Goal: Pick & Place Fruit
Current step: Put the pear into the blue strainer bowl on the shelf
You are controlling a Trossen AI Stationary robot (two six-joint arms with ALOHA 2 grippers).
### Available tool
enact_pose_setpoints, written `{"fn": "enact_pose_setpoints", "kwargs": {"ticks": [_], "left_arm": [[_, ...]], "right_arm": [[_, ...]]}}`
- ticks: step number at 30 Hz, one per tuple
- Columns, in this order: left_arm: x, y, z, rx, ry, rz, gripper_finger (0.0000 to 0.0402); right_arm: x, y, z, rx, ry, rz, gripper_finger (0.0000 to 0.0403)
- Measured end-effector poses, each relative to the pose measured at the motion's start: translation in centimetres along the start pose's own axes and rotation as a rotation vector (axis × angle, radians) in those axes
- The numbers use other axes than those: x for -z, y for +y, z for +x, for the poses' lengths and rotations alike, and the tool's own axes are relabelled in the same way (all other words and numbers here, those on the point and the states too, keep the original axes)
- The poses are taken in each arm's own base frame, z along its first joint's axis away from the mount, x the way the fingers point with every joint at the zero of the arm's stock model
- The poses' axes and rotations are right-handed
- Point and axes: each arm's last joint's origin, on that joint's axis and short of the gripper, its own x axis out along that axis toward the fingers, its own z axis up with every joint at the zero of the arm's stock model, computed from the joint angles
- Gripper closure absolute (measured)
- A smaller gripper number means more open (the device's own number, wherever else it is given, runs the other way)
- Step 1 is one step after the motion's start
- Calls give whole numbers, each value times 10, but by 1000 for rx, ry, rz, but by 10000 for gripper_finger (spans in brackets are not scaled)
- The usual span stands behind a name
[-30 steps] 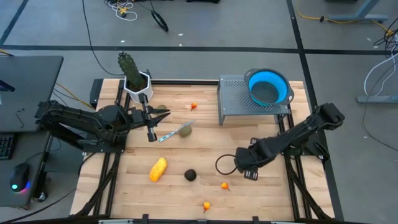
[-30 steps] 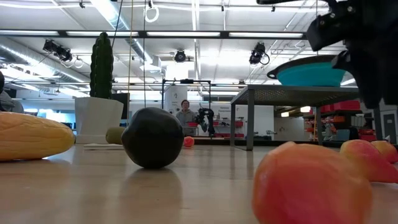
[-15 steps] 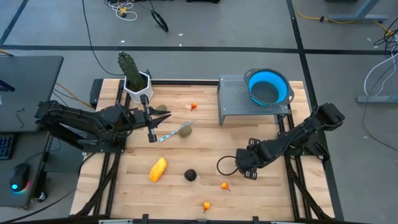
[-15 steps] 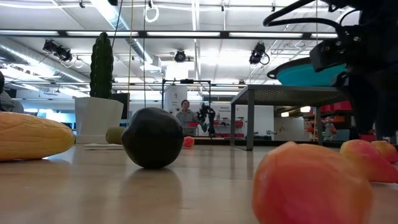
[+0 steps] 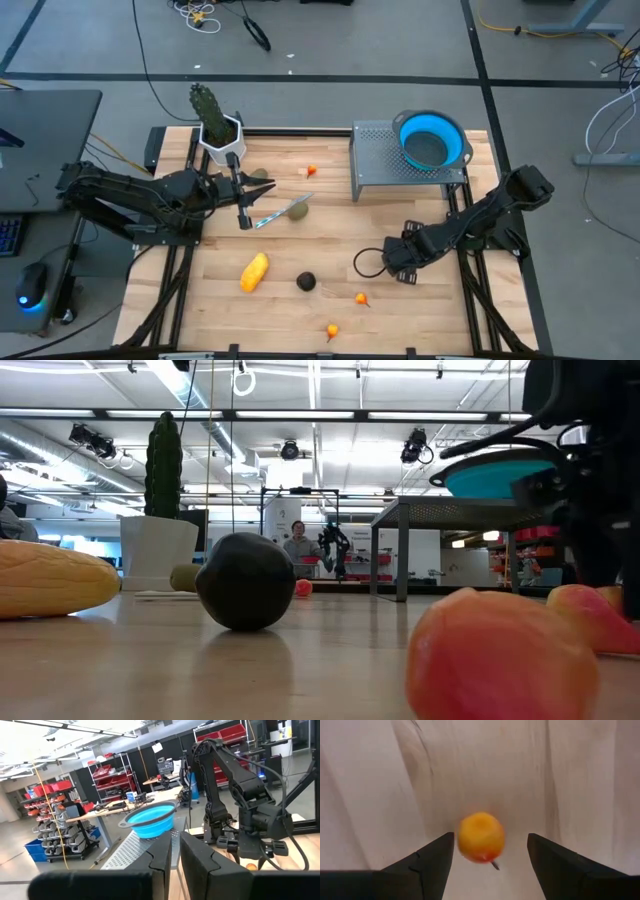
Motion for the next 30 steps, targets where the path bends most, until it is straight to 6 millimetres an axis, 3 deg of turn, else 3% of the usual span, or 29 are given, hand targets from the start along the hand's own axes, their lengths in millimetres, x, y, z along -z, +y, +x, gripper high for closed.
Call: {"fn": "enact_pose_setpoints", "kwargs": {"ticks": [12,30], "left_arm": [[0,0,0,-1,-2,16,356],[0,0,0,-1,-2,66,356]], "right_arm": [[-2,3,0,-44,-5,41,151],[0,4,-1,-97,38,-20,281]]}}
